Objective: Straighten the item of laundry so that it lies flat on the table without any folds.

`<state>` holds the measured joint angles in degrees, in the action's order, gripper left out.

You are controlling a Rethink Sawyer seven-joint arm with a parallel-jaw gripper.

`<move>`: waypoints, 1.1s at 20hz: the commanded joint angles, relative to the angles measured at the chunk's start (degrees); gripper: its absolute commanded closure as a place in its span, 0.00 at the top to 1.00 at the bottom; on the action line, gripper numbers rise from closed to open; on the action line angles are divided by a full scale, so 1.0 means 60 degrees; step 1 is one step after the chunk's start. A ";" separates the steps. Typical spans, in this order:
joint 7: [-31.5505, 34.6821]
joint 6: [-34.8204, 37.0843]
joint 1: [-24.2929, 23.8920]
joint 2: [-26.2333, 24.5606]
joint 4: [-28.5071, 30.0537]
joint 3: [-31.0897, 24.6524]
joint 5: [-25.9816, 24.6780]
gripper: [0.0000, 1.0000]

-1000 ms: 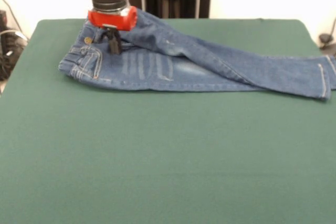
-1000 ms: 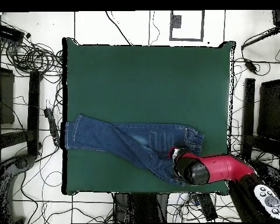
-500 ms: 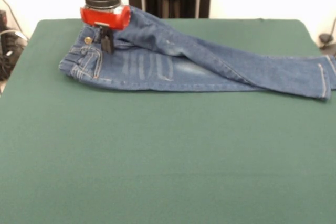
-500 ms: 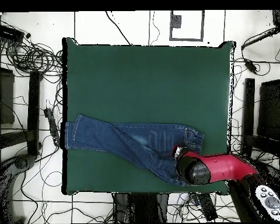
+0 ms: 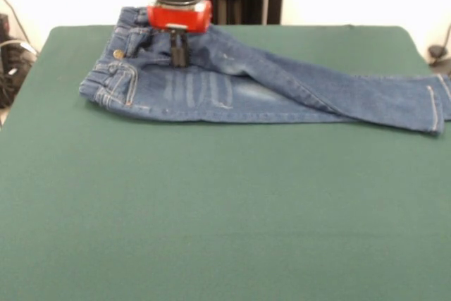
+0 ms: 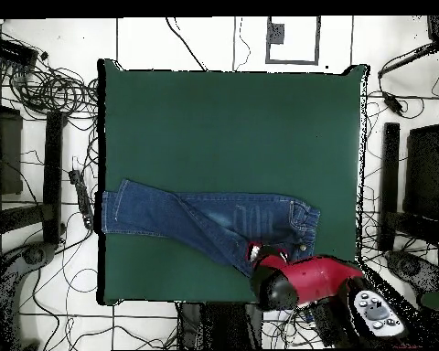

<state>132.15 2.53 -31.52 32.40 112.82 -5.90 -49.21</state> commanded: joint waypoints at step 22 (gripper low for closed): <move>0.0350 -0.5412 0.1519 -0.4861 -0.1791 0.2990 0.2372 0.00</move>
<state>132.15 -32.72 -25.49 18.79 116.01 13.76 -43.84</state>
